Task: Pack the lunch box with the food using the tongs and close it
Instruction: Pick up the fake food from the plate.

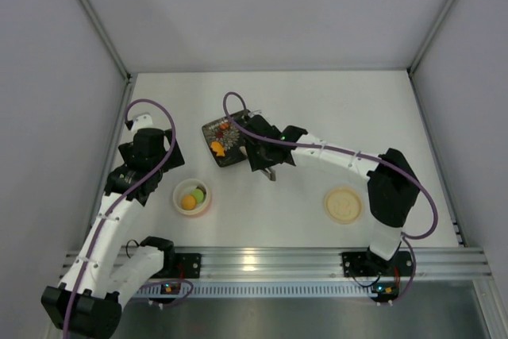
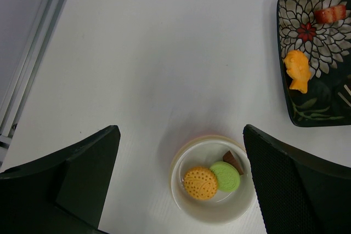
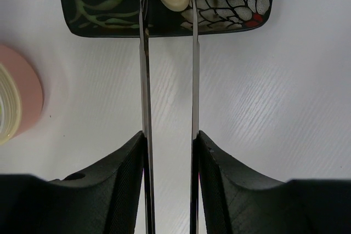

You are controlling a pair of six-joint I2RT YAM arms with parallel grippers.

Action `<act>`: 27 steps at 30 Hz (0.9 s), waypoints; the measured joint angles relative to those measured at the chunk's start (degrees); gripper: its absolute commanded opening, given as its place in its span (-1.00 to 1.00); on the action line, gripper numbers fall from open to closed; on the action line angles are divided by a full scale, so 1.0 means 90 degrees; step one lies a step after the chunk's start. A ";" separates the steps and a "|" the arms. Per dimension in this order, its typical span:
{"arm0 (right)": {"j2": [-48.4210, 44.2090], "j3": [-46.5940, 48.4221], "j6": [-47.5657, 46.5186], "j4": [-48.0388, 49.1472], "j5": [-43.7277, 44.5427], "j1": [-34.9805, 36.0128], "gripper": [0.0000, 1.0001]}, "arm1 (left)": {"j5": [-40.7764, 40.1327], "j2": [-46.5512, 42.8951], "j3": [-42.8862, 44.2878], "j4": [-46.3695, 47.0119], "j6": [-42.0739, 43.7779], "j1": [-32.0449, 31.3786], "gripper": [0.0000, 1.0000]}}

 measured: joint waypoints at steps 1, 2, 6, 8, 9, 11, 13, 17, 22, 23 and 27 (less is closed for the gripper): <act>0.0034 0.0056 -0.0007 0.0000 -0.0002 0.0000 -0.21 | 0.0000 0.0000 0.0000 0.0000 0.0000 0.0000 0.98; 0.0066 0.0104 -0.0012 -0.0007 0.0000 0.0000 -0.24 | 0.0000 0.0000 0.0000 0.0000 0.0000 0.0000 0.98; 0.0175 0.0270 -0.0061 -0.0015 -0.0010 -0.0002 -0.31 | 0.0000 0.0000 0.0000 0.0000 0.0000 0.0000 0.98; 0.0187 0.0308 -0.0075 -0.0019 -0.0017 -0.0002 -0.35 | 0.0000 0.0000 0.0000 0.0000 0.0000 0.0000 0.98; 0.0187 0.0328 -0.0080 -0.0041 -0.0019 -0.0005 -0.36 | 0.0000 0.0000 0.0000 0.0000 0.0000 0.0000 0.98; 0.0187 0.0347 -0.0092 -0.0039 -0.0019 -0.0012 -0.38 | 0.0000 0.0000 0.0000 0.0000 0.0000 0.0000 0.98; 0.0187 0.0374 -0.0112 -0.0058 -0.0017 -0.0027 -0.39 | 0.0000 0.0000 0.0000 0.0000 0.0000 0.0000 0.98; 0.0187 0.0440 -0.0121 -0.0078 -0.0012 -0.0041 -0.40 | 0.0000 0.0000 0.0000 0.0000 0.0000 0.0000 0.98; 0.0187 0.0508 -0.0124 -0.0117 -0.0002 -0.0044 -0.38 | 0.0000 0.0000 0.0000 0.0000 0.0000 0.0000 0.98; 0.0187 0.0529 -0.0124 -0.0134 0.0000 -0.0044 -0.34 | 0.0000 0.0000 0.0000 0.0000 0.0000 0.0000 0.98; 0.0187 0.0544 -0.0124 -0.0136 0.0002 -0.0049 -0.27 | 0.0000 0.0000 0.0000 0.0000 0.0000 0.0000 0.98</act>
